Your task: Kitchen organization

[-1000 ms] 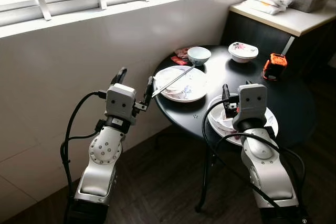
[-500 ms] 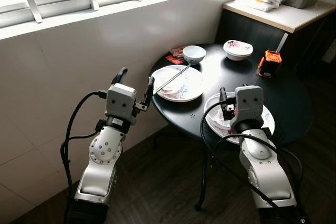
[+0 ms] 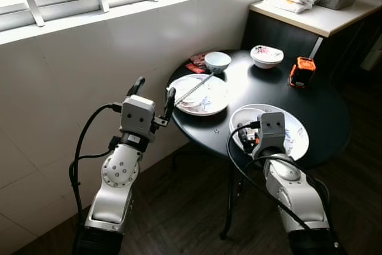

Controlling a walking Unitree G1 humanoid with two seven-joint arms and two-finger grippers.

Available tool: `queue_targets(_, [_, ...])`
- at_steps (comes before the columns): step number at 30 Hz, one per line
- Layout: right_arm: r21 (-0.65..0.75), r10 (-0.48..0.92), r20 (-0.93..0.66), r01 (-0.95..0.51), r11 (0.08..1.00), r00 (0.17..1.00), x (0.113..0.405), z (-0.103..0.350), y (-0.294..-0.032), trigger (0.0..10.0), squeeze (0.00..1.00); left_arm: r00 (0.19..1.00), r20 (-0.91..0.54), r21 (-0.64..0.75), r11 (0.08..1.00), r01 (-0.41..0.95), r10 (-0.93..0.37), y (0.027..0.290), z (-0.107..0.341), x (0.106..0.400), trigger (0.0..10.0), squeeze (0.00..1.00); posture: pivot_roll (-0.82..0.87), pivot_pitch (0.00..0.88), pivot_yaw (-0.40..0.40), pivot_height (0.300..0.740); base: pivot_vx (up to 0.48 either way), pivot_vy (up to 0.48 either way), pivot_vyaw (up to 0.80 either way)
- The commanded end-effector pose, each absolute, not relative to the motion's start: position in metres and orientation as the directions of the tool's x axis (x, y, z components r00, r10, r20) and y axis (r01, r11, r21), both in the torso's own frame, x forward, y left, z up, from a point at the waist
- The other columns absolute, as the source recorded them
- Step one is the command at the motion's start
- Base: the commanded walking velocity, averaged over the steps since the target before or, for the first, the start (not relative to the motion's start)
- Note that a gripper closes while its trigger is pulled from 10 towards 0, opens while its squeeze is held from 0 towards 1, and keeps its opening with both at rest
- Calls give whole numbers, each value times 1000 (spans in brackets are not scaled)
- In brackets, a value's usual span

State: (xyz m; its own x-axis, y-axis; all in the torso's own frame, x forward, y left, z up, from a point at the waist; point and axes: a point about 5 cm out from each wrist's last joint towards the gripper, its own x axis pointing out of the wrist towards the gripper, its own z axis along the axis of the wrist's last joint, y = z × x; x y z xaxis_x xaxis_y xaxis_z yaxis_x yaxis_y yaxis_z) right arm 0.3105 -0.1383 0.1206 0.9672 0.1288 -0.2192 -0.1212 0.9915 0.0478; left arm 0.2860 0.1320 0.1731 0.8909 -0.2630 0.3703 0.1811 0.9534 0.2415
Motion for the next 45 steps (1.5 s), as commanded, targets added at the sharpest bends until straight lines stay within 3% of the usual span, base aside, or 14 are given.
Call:
queue_targets(1, [105, 139, -259, -115, 988, 956, 314, 116, -139, 10000, 0, 898, 353, 244, 952, 182, -263, 132, 171, 288, 10000, 0, -48, 0, -76, 740, 0, 0, 0])
queue_targets(13, [150, 138, -370, -88, 985, 919, 323, 102, -140, 10000, 0, 900, 348, 242, 953, 184, -262, 131, 170, 288, 10000, 0, -43, 0, -75, 740, 0, 0, 0])
queue_targets(30, [53, 119, -412, -106, 993, 903, 323, 93, -139, 10000, 0, 909, 328, 237, 954, 184, -256, 132, 166, 288, 10000, 0, -42, 0, -78, 740, 0, 0, 0])
queue_targets(31, [48, 112, -410, -101, 994, 905, 323, 93, -140, 8784, 0, 910, 332, 236, 955, 177, -251, 133, 166, 288, 10000, 0, -43, 0, -78, 740, 0, 0, 0])
queue_targets(34, [41, 102, -406, -93, 995, 908, 324, 93, -141, 10000, 0, 910, 333, 237, 956, 172, -247, 133, 167, 288, 10000, 0, -41, 0, -77, 740, 0, 0, 0])
queue_targets(41, [-2, 94, -386, -103, 995, 918, 324, 95, -140, 10000, 0, 912, 325, 239, 955, 177, -250, 133, 166, 289, 10000, 0, -46, 0, -74, 740, 0, 0, 0])
queue_targets(42, [-1, 93, -383, -101, 995, 919, 324, 95, -140, 3333, 0, 912, 323, 238, 955, 178, -251, 133, 165, 289, 10000, 0, -47, 0, -74, 740, 0, 0, 0])
queue_targets(43, [-1, 93, -383, -101, 995, 919, 324, 95, -140, 3333, 0, 912, 323, 238, 955, 178, -251, 133, 165, 289, 10000, 0, -47, 0, -74, 740, 0, 0, 0])
queue_targets(44, [0, 91, -378, -99, 995, 921, 324, 96, -140, 2431, 0, 913, 320, 239, 954, 180, -252, 132, 164, 289, 10000, 0, -47, 0, -74, 740, 0, 0, 0])
queue_targets(45, [-1, 90, -379, -97, 995, 921, 324, 96, -140, 0, 0, 914, 319, 239, 954, 180, -252, 132, 164, 289, 10000, 0, -47, 0, -74, 740, 0, 0, 0])
